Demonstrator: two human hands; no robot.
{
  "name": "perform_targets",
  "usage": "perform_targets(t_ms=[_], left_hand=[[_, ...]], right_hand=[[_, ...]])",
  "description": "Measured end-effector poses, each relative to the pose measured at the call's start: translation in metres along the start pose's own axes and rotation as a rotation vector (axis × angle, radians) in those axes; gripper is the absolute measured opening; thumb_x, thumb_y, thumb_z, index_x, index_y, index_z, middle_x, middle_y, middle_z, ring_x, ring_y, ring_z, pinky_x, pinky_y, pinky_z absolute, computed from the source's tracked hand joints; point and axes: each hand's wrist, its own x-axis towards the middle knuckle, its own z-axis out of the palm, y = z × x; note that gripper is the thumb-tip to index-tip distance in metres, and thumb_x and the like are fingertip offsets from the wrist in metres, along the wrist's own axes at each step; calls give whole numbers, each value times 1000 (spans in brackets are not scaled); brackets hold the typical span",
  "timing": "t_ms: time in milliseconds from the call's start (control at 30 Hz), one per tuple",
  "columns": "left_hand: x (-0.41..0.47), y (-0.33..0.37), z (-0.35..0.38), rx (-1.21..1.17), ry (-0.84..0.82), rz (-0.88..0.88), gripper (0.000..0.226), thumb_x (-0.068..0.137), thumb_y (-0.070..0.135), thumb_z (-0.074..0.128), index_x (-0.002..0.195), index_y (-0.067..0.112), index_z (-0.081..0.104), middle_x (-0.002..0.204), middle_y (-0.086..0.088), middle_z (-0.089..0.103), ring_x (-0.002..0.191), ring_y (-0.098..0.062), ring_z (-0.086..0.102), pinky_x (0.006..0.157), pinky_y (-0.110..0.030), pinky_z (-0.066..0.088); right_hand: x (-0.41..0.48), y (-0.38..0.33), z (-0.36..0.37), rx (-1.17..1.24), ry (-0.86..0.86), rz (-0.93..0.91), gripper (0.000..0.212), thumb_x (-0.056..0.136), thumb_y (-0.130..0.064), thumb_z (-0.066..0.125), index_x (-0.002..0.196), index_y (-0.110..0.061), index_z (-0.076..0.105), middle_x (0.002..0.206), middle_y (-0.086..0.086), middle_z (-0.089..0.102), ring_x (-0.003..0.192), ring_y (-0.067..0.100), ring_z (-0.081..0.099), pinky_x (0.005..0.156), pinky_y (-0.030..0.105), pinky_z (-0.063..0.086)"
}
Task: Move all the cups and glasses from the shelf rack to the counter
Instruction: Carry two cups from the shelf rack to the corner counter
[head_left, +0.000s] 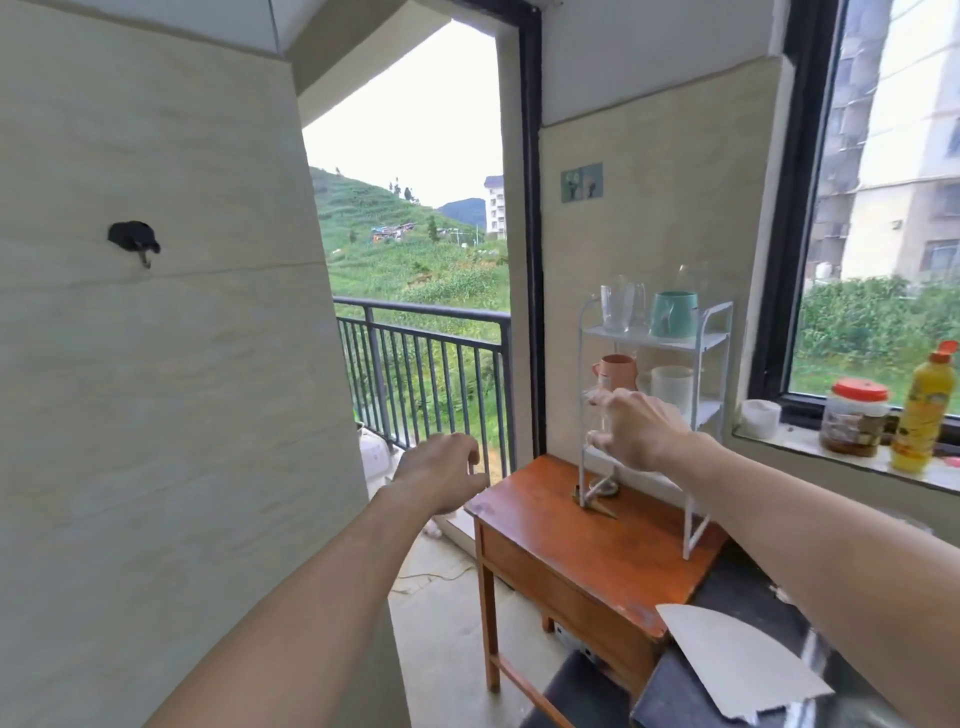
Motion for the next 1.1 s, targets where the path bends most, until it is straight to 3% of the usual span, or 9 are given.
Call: perform_targets(t_ms=[167,300,400,500,633,833,933,1033,1100], left_hand=[[101,-21,13,-99,-43,93,34,83,43,62,110,21,64,107,-4,68,96,-22,60,75,-32,48],[174,-22,20,-266,-95,146,30,82,37,65,100,13,68,92,-6,69,88,-26,65,75,-36,55],[220,-16,36,-334,-123,196,27,82,36,67,97,15,68,83,-4,65,78,-25,64,67,-32,51],[266,-8,54,-433,-156,201,28,79,34,68,98,14,69,74,-4,62,62,-21,58,62,-29,50],[345,9,75,-498,-134,233,29,79,37,70,99,16,70,85,-1,68,75,-16,63,69,-29,52],[463,48,89,-638,-61,240,21,81,35,69,91,17,71,74,4,64,65,-8,56,59,-23,43],[514,67,87,-667,16,257,30,84,35,65,107,16,69,83,6,65,78,-14,59,68,-24,41],[557,83,86,-672,26,267,40,89,36,57,124,17,59,118,-6,63,104,-24,58,80,-28,41],[583,92,85,-665,38,289,45,92,35,51,133,16,51,135,-10,54,120,-28,52,93,-33,42]], right_hand=[[77,16,23,41,20,134,54,90,-38,61,138,-19,48,134,10,59,110,30,62,88,43,51],[121,37,34,63,50,253,50,90,-38,61,134,-18,50,124,9,64,103,28,62,82,38,50],[149,58,40,64,96,349,48,89,-40,60,131,-20,54,124,7,65,104,28,63,76,36,48],[177,81,42,89,134,434,51,88,-43,62,133,-20,54,125,8,66,105,29,63,82,37,50],[223,121,52,70,212,524,50,89,-41,61,134,-19,54,123,9,66,101,30,64,76,36,48],[287,182,71,179,456,723,46,88,-32,63,128,-11,56,122,15,64,102,35,62,75,38,43],[312,202,82,280,504,782,37,87,-30,63,116,-8,59,113,16,64,92,33,59,72,36,40],[331,217,90,405,512,830,22,85,-30,62,94,-10,61,100,12,67,85,28,57,71,35,41],[342,228,93,482,552,871,23,86,-31,61,95,-10,64,99,9,68,88,27,60,72,34,42]])
